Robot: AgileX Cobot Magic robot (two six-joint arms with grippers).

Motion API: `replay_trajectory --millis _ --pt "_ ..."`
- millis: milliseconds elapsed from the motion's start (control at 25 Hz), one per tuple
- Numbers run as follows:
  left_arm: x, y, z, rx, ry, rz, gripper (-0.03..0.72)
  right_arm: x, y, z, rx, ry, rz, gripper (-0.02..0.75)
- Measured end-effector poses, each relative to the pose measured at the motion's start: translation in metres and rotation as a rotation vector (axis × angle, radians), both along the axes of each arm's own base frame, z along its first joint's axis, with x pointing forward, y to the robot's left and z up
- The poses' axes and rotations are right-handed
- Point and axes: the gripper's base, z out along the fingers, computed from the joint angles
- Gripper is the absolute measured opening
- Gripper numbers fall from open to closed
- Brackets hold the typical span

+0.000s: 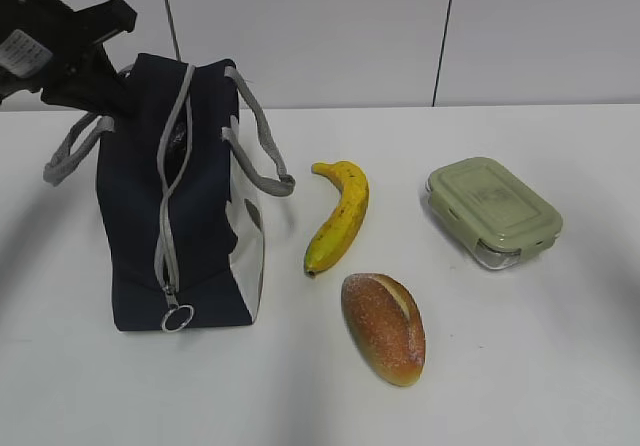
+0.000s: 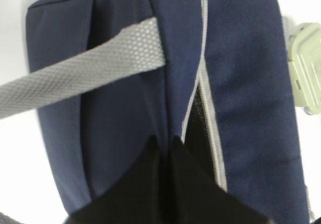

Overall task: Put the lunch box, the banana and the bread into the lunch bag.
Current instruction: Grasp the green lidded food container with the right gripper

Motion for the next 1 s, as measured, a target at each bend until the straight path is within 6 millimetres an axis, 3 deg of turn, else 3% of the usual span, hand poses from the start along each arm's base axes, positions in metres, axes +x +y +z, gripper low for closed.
replay_trajectory --millis 200,400,560,840,1000 --pt "0.0 0.0 0.0 0.0 0.003 -0.001 -0.001 0.048 -0.004 0.01 -0.009 0.047 0.043 0.576" --pt "0.0 0.0 0.0 0.0 0.003 -0.002 -0.001 0.092 -0.008 0.02 -0.04 0.042 0.1 0.585" --pt "0.0 0.0 0.0 0.001 0.002 -0.005 -0.001 0.128 -0.011 0.015 -0.054 0.058 0.137 0.586" --pt "0.0 0.0 0.0 0.005 -0.004 -0.015 -0.002 0.183 -0.014 -0.021 -0.037 0.14 0.229 0.586" --pt "0.0 0.0 0.0 0.006 -0.004 -0.017 -0.002 0.202 -0.028 -0.046 0.013 0.172 0.236 0.586"
